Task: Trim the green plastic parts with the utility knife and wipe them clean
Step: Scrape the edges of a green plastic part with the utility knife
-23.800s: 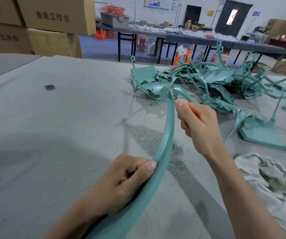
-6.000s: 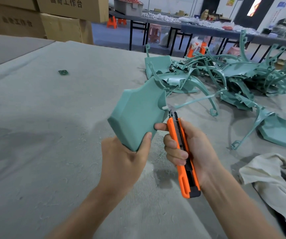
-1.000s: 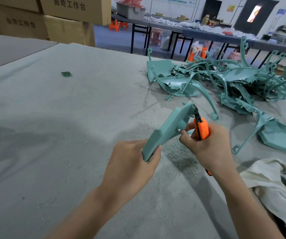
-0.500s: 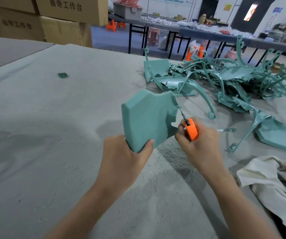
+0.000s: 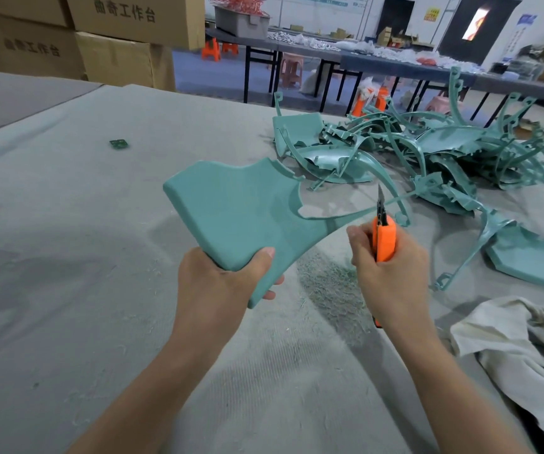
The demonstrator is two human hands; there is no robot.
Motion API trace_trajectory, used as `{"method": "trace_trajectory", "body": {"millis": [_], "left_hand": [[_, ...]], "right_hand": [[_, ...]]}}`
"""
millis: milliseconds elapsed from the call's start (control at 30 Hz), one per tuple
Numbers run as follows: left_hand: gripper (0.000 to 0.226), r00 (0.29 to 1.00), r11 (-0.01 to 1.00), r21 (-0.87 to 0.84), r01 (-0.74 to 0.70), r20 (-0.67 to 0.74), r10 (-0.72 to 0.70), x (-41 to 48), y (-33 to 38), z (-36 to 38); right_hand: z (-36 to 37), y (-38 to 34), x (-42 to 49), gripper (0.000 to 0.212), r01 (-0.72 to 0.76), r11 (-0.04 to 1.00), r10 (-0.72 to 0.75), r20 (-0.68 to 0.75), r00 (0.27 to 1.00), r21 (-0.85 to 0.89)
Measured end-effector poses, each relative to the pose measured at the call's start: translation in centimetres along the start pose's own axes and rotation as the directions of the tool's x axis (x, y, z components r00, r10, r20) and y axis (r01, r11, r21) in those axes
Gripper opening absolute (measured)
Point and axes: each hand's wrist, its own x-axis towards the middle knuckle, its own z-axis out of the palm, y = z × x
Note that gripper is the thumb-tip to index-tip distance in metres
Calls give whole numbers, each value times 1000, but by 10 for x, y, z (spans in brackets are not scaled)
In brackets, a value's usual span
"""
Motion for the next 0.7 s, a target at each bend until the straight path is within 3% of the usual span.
{"method": "trace_trajectory", "body": {"millis": [100, 233, 700], "left_hand": [[2, 998, 999, 24, -30, -53, 31, -2, 0, 2], [17, 988, 994, 57, -92, -119, 98, -5, -1, 6], [24, 936, 909, 308, -281, -119, 330, -12, -3, 6]], "right_hand": [[3, -2, -3, 17, 20, 996, -11, 100, 995, -90], [8, -12, -15, 49, 74, 985, -32, 252, 967, -158], [11, -19, -16, 48, 73, 961, 1, 268, 963, -265]]}}
